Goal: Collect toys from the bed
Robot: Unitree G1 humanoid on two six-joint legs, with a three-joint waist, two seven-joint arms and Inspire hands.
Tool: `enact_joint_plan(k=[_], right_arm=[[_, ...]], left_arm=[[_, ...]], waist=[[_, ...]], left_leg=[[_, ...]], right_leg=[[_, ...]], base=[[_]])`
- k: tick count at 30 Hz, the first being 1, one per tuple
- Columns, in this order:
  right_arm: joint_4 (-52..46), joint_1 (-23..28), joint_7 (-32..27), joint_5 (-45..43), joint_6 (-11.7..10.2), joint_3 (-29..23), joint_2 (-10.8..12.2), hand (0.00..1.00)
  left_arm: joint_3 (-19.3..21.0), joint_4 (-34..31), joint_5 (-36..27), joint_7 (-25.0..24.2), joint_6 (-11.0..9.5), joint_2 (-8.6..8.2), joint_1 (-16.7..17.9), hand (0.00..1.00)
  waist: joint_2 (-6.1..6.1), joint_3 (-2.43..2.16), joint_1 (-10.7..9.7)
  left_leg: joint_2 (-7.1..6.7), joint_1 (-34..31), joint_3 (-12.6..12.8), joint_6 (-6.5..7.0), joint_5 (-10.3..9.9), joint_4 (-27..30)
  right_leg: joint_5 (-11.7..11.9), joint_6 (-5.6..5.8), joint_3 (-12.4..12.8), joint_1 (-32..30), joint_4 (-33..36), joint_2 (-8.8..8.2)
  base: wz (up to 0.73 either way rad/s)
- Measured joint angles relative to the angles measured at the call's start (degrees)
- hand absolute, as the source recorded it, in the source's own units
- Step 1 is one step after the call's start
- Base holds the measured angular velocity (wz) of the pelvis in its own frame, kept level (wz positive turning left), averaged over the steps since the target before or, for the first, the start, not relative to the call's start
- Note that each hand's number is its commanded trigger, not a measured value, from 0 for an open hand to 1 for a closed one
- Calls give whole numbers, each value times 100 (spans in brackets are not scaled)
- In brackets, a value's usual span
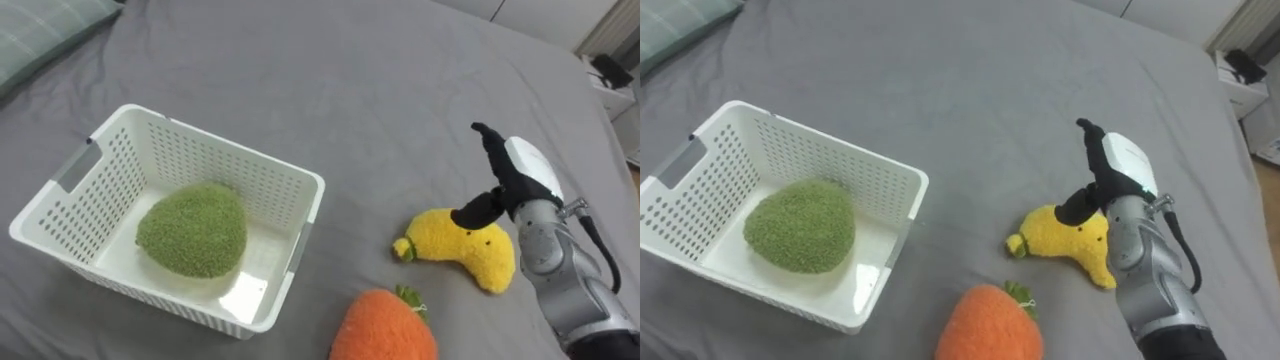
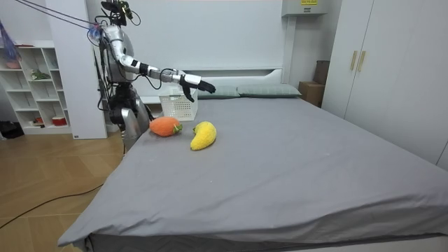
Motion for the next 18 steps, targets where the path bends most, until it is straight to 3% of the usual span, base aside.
enact_joint_plan(k=[3,5,9,15,18], right_arm=[[345,-33,-10,-1,-25,46,-26,0],[524,-84,-15,-2,-34,175,-31,0],[1287,-429,-49,110,-94,483,-46,0],[1939,-542,-112,230,-168,523,-51,0],[2317,-673,-137,203,-160,525,-62,0]], left_arm=[[-78,-2,-27,115,-73,35,-128,0],[-152,-20,-109,153,-105,49,-136,0],[-365,-14,-128,166,-113,52,-230,0],[-452,30,-328,166,-112,48,-228,0],[-455,43,-447,152,-113,44,-238,0]], waist=[[-28,45,72],[-26,49,66],[-26,58,140],[-11,70,296],[38,102,358]], left_leg=[[-7,-144,-106,5,9,15],[-8,-261,-152,4,10,100],[-29,-527,-230,8,14,173],[-37,-614,-293,8,15,170],[-44,-665,-335,11,18,184]], right_leg=[[0,0,-126,-88,-13,-5],[0,0,-279,-162,-14,-16],[0,0,-323,-405,-22,-33],[-2,3,-420,-456,-37,-73],[-2,3,-516,-474,-36,-84]], base=[[20],[15],[7],[7],[6]])
